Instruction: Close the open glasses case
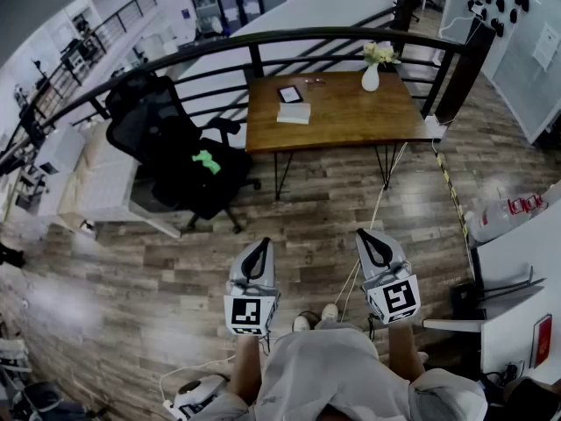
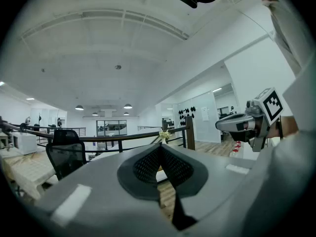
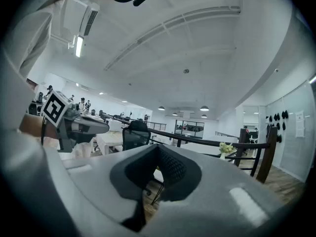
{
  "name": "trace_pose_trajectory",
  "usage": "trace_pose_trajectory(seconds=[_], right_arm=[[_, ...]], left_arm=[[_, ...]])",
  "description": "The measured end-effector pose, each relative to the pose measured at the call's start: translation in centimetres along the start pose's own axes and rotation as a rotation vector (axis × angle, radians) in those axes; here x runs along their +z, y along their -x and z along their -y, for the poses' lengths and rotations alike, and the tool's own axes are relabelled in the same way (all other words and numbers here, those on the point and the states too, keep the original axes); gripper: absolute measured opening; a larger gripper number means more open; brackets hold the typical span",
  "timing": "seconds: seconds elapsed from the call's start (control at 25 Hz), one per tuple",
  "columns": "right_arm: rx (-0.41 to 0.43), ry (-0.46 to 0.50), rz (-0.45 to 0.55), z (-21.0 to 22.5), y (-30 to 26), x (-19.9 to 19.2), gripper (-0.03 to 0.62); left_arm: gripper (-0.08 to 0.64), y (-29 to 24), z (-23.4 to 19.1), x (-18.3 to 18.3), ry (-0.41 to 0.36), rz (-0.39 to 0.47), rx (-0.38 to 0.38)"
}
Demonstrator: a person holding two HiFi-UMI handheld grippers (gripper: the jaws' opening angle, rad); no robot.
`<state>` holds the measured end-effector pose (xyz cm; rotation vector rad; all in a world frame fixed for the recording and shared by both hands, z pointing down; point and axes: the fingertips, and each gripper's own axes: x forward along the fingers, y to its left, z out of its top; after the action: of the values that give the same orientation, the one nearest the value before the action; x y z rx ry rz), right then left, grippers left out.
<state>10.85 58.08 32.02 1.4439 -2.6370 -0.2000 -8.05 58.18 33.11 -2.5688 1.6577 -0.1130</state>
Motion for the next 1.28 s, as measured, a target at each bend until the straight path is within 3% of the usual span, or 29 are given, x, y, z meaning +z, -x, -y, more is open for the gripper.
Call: trace_pose_trajectory(seconds=[0.64,1.28], right_arm=[[0.088,-0.008,0.009,5.0,-3.6,-1.4,0.003],[0.103,0.005,-0.002,8.4,-12.2,-2.4,0.003]], left_arm=[[0.02,-5.6,1.9,0.5,-0.012,-0.013,0.035],[0.02,-13.4,-2.9,-1.1,-0.033,-0.03,0.055]])
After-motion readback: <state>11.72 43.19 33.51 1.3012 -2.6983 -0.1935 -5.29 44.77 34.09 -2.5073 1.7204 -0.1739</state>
